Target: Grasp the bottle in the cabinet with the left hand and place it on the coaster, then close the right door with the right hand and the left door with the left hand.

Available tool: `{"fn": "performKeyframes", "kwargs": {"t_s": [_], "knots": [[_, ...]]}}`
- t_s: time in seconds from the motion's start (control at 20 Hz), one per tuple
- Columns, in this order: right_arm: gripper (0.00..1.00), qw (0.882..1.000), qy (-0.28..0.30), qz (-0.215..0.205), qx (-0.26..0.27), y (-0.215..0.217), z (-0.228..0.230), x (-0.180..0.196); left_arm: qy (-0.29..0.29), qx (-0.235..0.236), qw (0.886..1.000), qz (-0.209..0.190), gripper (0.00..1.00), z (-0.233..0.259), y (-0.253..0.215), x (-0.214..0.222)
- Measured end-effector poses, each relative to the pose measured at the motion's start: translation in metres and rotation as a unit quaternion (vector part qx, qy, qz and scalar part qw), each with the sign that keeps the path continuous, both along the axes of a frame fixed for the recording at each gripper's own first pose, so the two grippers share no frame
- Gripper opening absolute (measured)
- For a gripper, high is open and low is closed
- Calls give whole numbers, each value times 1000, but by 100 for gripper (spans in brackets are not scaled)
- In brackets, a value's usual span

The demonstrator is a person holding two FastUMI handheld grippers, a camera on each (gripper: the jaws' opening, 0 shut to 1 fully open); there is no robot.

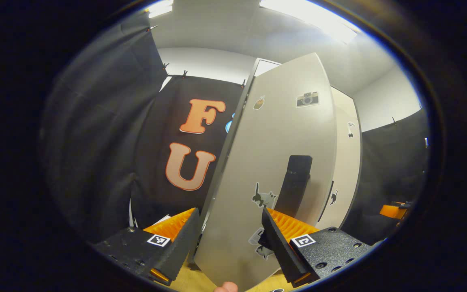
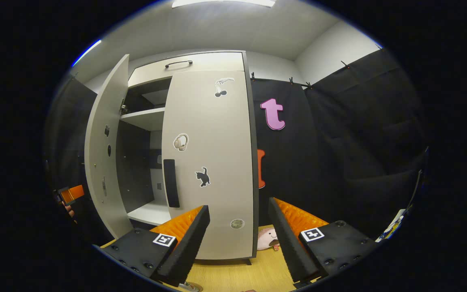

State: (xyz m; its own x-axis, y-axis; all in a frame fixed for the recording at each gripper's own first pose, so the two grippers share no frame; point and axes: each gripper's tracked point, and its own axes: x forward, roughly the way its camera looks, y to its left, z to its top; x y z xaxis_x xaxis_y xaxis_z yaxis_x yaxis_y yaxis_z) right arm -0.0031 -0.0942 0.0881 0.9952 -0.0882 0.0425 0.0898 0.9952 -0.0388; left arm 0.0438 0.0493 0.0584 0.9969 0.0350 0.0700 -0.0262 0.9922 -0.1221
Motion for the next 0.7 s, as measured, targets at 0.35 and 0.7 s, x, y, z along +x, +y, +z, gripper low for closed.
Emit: {"fn": "performKeyframes", "kwargs": {"t_s": [0.35, 0.7], "knots": [[97, 1000, 7, -6, 7, -4, -6, -6, 5, 17, 998, -65, 94, -2, -42, 15], [97, 1000, 17, -17, 9, -16, -13, -9, 25, 34, 994, -104, 94, -9, -76, 35]]}}
